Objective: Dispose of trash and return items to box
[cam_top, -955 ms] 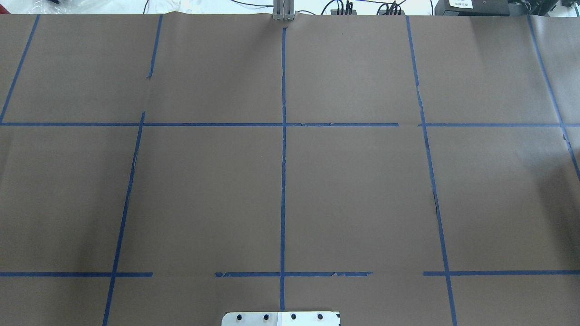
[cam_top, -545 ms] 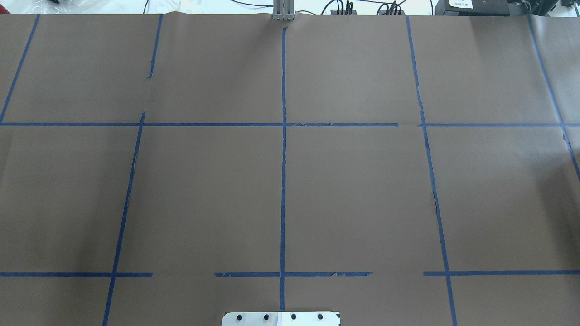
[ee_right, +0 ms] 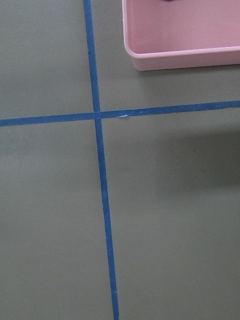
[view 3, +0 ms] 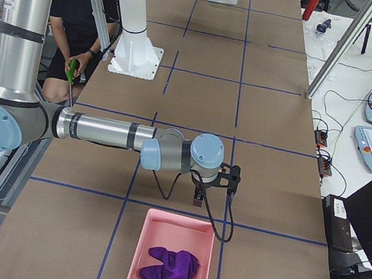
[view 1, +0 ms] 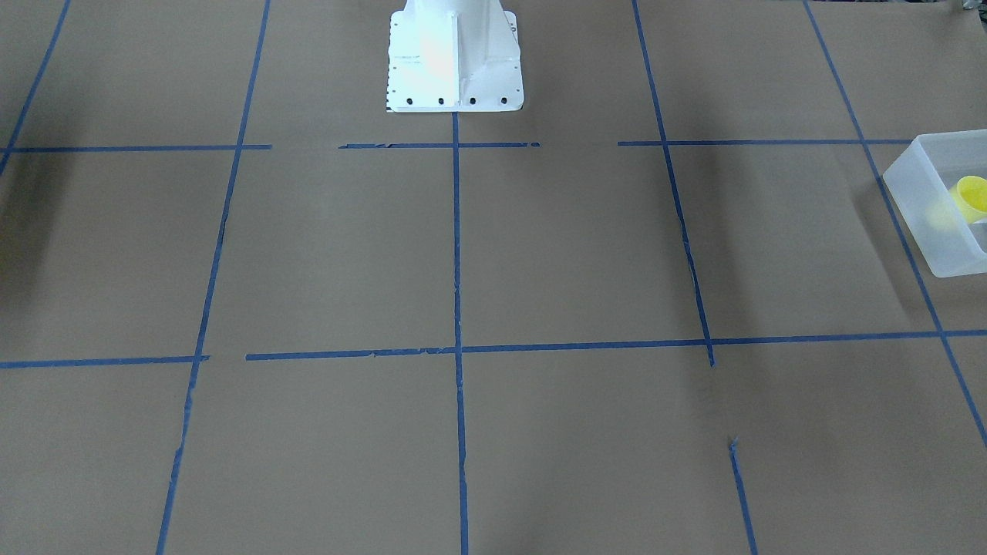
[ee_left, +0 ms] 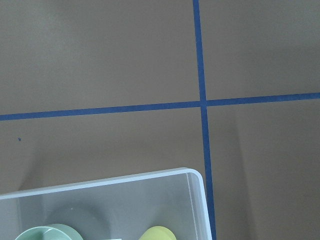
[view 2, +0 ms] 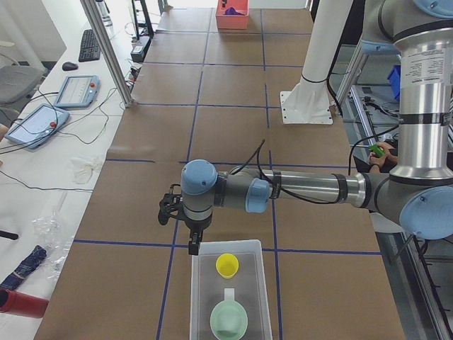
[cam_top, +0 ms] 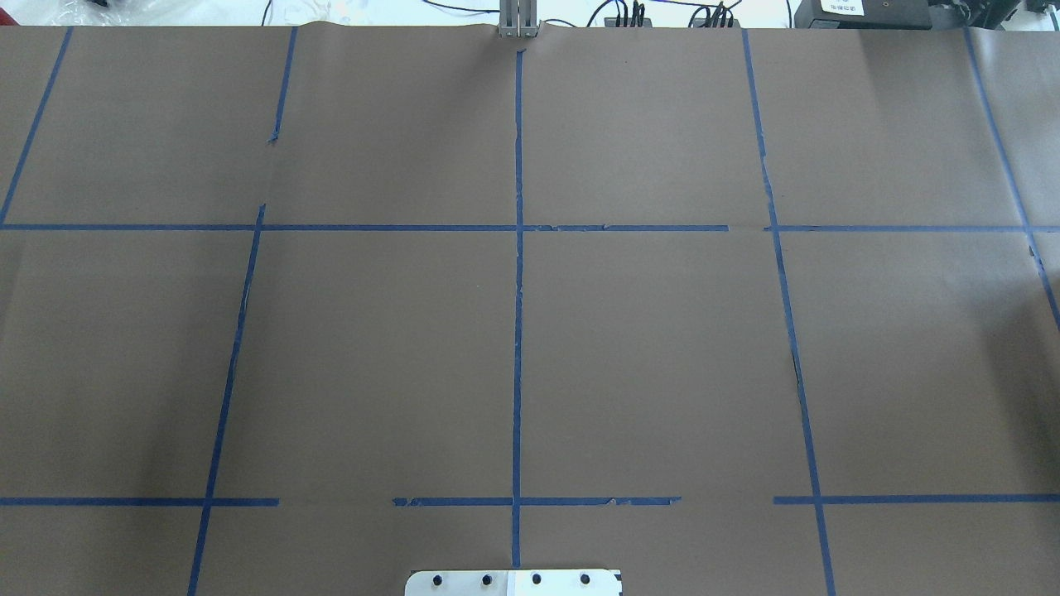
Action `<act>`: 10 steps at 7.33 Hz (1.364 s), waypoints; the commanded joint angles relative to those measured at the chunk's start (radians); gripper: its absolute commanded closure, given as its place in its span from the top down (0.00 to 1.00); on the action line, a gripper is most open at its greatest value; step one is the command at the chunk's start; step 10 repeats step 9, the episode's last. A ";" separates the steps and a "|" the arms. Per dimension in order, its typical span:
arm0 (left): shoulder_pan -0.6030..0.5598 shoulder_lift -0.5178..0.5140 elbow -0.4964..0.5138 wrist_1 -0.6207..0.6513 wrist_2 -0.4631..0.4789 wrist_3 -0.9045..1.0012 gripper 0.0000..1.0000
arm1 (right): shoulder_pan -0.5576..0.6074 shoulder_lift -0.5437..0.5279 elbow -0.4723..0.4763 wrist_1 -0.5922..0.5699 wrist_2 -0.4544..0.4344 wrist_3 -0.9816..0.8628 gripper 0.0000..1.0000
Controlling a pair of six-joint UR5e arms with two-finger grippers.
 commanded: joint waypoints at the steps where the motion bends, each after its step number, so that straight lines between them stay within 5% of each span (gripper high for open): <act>1: 0.001 -0.003 0.001 -0.002 0.000 0.000 1.00 | 0.000 0.001 0.000 0.000 0.000 -0.001 1.00; 10: -0.001 -0.003 0.001 -0.017 0.000 0.005 1.00 | 0.000 0.004 0.002 0.002 -0.003 -0.004 1.00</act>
